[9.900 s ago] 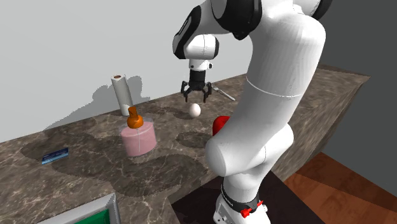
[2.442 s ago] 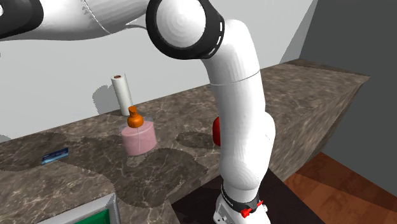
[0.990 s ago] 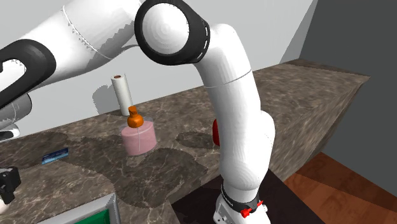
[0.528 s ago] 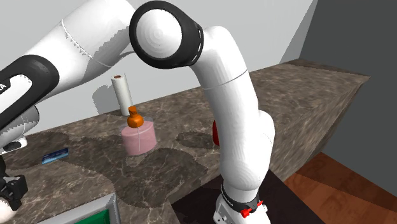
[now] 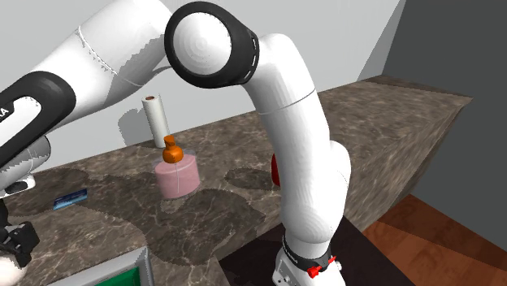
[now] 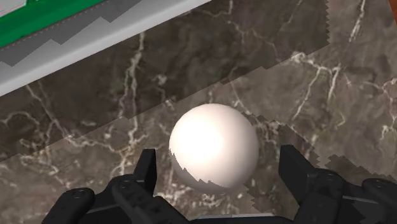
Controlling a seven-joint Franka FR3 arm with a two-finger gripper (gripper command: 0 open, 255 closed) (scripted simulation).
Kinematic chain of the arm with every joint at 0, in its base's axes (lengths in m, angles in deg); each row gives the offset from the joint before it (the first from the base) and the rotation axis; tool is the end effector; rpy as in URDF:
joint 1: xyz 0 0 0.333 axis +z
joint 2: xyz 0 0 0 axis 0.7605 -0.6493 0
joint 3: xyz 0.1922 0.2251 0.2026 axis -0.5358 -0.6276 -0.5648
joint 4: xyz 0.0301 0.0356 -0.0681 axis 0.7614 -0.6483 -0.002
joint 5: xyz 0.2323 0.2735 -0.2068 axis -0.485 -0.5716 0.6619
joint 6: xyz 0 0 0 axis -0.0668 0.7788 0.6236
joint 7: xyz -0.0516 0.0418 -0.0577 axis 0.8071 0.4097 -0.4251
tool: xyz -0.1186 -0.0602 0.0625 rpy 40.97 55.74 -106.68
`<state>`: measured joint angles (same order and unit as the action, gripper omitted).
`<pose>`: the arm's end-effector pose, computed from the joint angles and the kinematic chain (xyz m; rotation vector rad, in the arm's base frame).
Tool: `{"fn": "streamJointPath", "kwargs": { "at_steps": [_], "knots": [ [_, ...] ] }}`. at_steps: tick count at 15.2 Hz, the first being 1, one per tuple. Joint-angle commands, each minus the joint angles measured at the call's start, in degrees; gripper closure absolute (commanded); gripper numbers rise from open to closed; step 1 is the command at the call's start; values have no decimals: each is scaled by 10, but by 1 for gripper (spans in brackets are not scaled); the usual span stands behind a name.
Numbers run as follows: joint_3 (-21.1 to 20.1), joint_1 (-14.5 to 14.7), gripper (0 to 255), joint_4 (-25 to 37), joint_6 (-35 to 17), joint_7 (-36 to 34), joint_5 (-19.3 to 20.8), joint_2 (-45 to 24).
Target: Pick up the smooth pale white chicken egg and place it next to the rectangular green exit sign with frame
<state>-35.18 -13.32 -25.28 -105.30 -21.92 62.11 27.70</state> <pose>0.2645 0.6499 0.3290 -2.9501 0.4799 0.2499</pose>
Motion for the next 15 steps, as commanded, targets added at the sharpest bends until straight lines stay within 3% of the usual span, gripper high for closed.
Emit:
{"fn": "streamJointPath", "kwargs": {
  "at_steps": [1, 4, 8, 15],
  "knots": [
    [0, 0, 0, 0, 0, 0, 0, 0],
    [0, 0, 0, 0, 0, 0, 0, 0],
    [-15, -22, 0, 17, 55, 16, -25, 42],
    [-14, -22, 0, 17, 55, 16, -25, 42]
  ]
}}
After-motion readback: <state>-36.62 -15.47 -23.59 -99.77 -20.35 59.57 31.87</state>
